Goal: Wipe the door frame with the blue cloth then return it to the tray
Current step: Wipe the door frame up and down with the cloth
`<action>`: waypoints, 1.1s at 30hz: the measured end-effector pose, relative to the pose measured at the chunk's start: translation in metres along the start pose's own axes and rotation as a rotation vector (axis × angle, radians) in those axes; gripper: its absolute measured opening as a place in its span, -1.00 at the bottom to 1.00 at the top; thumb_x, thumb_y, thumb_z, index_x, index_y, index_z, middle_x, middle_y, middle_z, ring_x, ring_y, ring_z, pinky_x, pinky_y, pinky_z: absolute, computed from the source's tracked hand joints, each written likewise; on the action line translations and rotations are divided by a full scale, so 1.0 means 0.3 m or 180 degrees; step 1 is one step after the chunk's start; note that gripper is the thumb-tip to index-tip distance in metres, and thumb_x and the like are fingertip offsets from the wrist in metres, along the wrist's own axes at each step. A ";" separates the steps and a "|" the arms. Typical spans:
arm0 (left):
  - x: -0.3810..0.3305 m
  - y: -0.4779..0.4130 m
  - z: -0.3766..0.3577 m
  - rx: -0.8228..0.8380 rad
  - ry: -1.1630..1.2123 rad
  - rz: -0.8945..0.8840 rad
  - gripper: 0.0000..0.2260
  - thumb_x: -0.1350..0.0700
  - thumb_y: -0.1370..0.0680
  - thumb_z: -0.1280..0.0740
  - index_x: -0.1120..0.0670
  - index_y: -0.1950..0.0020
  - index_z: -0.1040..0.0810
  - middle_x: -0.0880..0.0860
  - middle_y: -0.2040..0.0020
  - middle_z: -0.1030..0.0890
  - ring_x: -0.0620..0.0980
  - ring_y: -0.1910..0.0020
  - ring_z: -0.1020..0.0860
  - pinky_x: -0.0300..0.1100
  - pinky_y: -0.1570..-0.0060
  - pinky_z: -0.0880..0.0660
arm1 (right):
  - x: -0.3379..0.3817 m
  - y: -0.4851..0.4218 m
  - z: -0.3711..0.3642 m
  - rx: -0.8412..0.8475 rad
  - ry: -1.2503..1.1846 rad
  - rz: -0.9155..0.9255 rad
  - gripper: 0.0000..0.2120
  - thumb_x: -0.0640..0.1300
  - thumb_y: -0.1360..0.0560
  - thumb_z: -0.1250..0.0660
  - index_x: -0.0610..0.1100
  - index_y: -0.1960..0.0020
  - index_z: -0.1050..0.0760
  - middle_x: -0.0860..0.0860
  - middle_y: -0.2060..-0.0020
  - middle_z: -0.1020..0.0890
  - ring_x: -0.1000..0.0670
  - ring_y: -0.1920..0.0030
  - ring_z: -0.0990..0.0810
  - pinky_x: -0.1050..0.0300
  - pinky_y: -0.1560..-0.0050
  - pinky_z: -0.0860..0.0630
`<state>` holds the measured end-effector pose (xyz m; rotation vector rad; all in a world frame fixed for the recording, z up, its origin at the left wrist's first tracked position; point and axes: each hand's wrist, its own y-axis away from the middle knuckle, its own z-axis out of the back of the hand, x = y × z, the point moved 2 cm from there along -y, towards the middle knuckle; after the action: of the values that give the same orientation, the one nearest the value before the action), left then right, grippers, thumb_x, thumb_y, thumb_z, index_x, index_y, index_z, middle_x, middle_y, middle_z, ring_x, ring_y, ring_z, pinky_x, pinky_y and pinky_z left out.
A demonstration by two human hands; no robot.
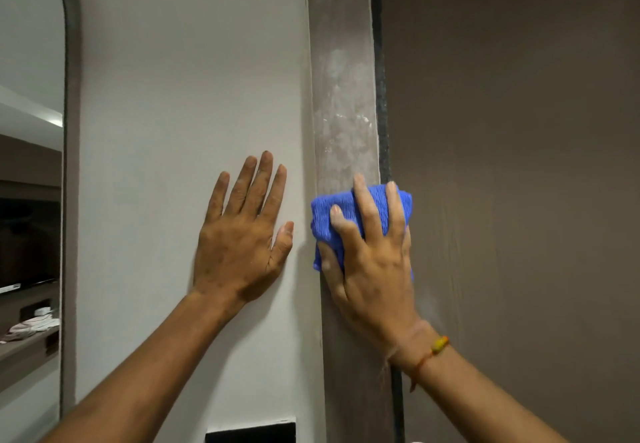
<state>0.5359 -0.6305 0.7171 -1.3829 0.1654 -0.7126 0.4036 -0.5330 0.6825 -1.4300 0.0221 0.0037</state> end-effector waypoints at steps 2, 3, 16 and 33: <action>0.000 0.000 -0.002 0.0007 -0.0009 -0.0005 -0.42 -0.10 -0.55 0.04 0.09 -0.53 0.05 0.12 -0.56 0.00 0.06 -0.54 0.06 0.09 -0.49 0.04 | 0.001 -0.081 0.010 -0.0014 -0.0006 -0.0014 -0.68 0.07 -0.51 -0.17 -0.04 -0.21 -0.36 -0.16 -0.47 -0.26 -0.34 -0.48 -0.07 -0.47 -0.21 -0.34; 0.001 0.000 -0.002 0.0005 -0.0026 -0.0004 -0.42 -0.11 -0.56 0.05 0.09 -0.53 0.05 0.12 -0.56 0.00 0.06 -0.54 0.06 0.09 -0.49 0.04 | 0.000 -0.111 0.013 -0.0021 -0.0009 -0.0019 -0.68 0.06 -0.51 -0.18 -0.05 -0.21 -0.37 -0.16 -0.48 -0.25 -0.34 -0.48 -0.06 -0.49 -0.21 -0.33; 0.000 0.000 -0.001 -0.0040 -0.0065 0.0003 -0.40 -0.13 -0.55 0.04 0.09 -0.53 0.06 0.11 -0.56 0.01 0.05 -0.54 0.06 0.07 -0.49 0.06 | 0.017 0.023 -0.017 0.0064 0.0357 -0.0028 -0.52 0.15 -0.44 -0.15 -0.02 -0.30 -0.28 -0.20 -0.47 -0.27 -0.38 -0.45 -0.13 -0.52 -0.13 -0.40; 0.013 -0.169 0.025 -0.0175 0.0124 0.0457 -0.43 -0.08 -0.56 0.13 0.10 -0.52 0.15 0.13 -0.56 0.10 0.03 -0.53 0.15 0.05 -0.50 0.15 | 0.017 -0.315 0.005 -0.0273 0.0177 -0.0044 -0.54 0.06 -0.48 -0.20 -0.05 -0.34 -0.30 -0.16 -0.51 -0.15 -0.34 -0.49 0.02 -0.55 -0.24 -0.19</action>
<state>0.5242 -0.6272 0.7672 -1.3948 0.3139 -0.6194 0.4103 -0.5448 0.7760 -1.5158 0.0584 -0.0471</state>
